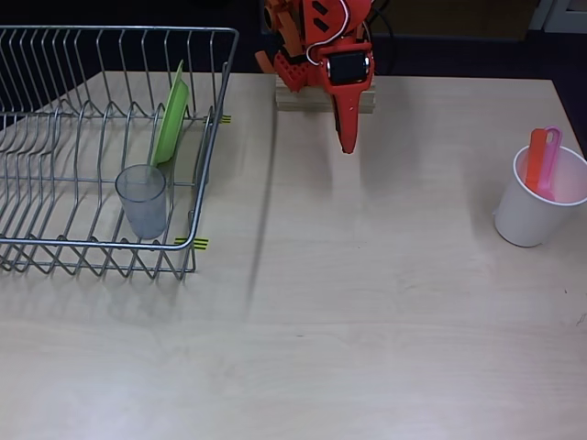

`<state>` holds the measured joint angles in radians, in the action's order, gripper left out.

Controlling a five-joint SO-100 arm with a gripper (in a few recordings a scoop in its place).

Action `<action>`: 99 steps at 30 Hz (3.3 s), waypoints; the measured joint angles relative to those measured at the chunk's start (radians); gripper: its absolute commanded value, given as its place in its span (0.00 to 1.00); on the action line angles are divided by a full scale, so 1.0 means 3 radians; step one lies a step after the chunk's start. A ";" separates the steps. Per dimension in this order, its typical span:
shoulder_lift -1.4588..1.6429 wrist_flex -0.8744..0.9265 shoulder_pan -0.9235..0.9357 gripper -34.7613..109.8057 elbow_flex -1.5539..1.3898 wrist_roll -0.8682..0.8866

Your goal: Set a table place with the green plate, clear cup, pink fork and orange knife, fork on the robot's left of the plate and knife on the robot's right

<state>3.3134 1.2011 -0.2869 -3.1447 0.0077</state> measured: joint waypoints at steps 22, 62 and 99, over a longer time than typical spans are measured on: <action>-0.0005 0.0000 0.0767 0.30 0.0000 -0.0051; -0.0174 0.0077 0.0890 0.27 0.0762 -0.2071; -0.2664 0.1565 0.2899 0.41 0.3574 0.3221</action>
<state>2.5142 1.6705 0.5829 -2.0724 0.9741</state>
